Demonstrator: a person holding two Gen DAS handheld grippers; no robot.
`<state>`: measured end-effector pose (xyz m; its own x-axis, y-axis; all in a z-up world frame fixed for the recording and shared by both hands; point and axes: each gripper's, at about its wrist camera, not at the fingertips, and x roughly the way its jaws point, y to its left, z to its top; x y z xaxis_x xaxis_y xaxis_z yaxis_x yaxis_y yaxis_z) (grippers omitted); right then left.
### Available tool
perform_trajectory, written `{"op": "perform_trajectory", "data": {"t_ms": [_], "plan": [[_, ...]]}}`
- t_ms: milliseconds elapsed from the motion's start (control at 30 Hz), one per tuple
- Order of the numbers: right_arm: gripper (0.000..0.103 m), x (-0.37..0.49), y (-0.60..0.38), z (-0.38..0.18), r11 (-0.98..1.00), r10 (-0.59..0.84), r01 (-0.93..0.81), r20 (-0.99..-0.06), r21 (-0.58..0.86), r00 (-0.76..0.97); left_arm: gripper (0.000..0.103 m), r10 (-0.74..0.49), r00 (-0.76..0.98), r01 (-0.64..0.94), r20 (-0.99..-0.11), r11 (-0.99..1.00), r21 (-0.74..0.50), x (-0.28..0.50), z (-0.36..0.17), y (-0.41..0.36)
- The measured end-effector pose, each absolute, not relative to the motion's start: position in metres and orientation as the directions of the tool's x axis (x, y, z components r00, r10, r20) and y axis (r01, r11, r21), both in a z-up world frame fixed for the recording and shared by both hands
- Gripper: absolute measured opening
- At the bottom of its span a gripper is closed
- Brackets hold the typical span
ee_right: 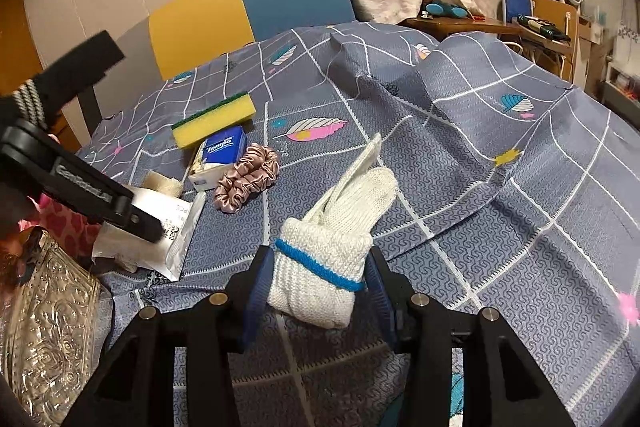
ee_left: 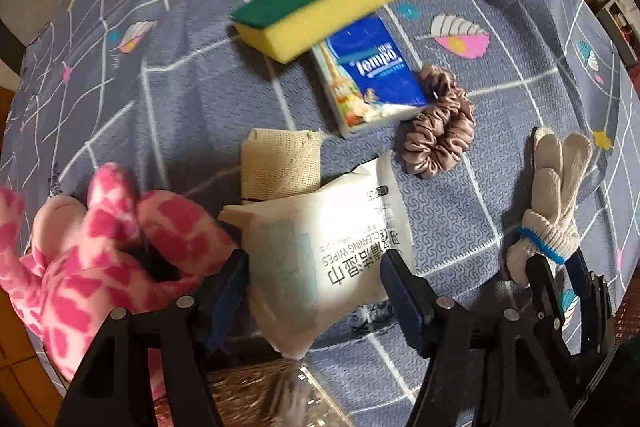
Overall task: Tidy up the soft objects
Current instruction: 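Grasp the white wipes packet with the left gripper while the right gripper holds the glove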
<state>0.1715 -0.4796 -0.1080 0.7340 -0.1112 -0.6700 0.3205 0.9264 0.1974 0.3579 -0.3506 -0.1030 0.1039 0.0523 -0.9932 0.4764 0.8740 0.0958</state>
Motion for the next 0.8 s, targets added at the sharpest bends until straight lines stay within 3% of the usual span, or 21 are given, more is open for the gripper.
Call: {"op": "perform_trajectory", "data": {"t_ms": [267,533,800], "plan": [[0.048,0.172,-0.476,-0.110,0.930,-0.123,0.320,-0.669,0.180,0.733,0.076,0.144,0.141,0.514,-0.980,0.835,0.196,0.353,-0.120,-0.372],[0.048,0.170,-0.477,-0.111,0.927,-0.116,0.321,-0.664,0.195,0.739,0.044,0.104,0.259,0.542,-0.960,0.807,0.234,0.339,-0.104,-0.389],[0.048,0.168,-0.476,-0.111,0.926,-0.121,0.323,-0.661,0.193,0.740,0.029,-0.033,0.272,0.545,-0.962,0.829,0.126,0.331,-0.082,-0.377]]}}
